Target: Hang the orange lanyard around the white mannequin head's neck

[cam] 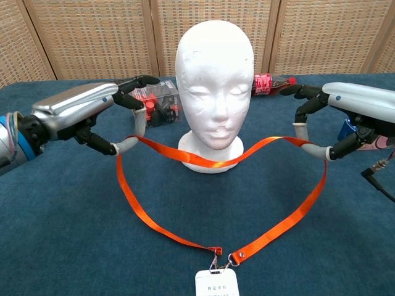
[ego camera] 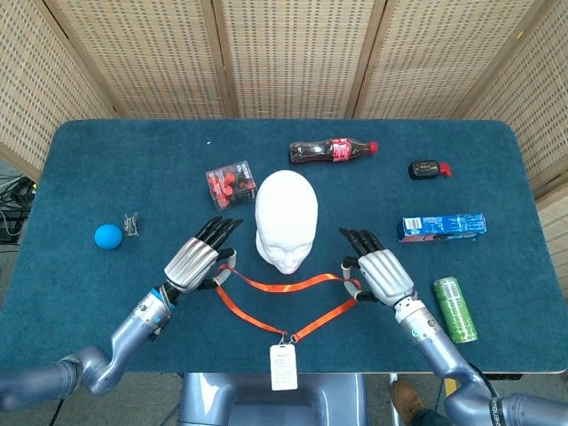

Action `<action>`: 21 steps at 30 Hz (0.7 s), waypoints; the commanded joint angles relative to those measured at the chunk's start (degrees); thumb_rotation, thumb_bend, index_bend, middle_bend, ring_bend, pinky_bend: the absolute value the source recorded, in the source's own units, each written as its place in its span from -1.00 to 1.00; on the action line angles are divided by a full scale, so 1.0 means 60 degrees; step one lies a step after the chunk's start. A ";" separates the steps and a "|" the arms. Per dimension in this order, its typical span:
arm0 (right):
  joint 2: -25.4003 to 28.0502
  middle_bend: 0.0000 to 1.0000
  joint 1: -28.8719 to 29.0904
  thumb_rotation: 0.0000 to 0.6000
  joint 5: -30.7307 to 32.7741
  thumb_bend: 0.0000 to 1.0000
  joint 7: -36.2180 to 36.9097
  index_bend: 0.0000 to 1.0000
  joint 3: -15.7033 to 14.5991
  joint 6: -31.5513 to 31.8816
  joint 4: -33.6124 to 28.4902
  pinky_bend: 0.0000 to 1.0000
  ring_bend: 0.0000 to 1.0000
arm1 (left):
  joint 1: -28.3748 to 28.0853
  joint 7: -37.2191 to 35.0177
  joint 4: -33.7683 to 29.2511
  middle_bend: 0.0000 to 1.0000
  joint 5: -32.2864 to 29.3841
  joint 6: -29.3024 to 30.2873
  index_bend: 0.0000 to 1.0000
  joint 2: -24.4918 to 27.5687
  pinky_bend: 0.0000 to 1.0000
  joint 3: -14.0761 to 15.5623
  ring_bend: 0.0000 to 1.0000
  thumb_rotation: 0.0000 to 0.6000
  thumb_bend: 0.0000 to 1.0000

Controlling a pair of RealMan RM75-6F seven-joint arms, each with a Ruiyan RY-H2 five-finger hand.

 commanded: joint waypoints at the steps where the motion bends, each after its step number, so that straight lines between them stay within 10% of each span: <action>1: 0.0316 -0.98 -0.0041 1.00 -0.0209 0.60 -0.0226 0.50 0.0110 0.0253 -0.0643 -1.00 -1.00 | 0.0120 -0.0123 -0.0733 -1.00 0.0220 0.0292 0.40 0.0563 -1.00 -0.0066 -1.00 1.00 -0.05; 21: 0.1809 -0.97 0.0607 1.00 0.2074 0.59 0.0135 0.49 0.2560 0.0271 -0.3241 -1.00 -1.00 | -0.0371 0.0109 -0.2308 -1.00 -0.1230 -0.0016 0.41 0.2090 -1.00 -0.2105 -1.00 1.00 -0.05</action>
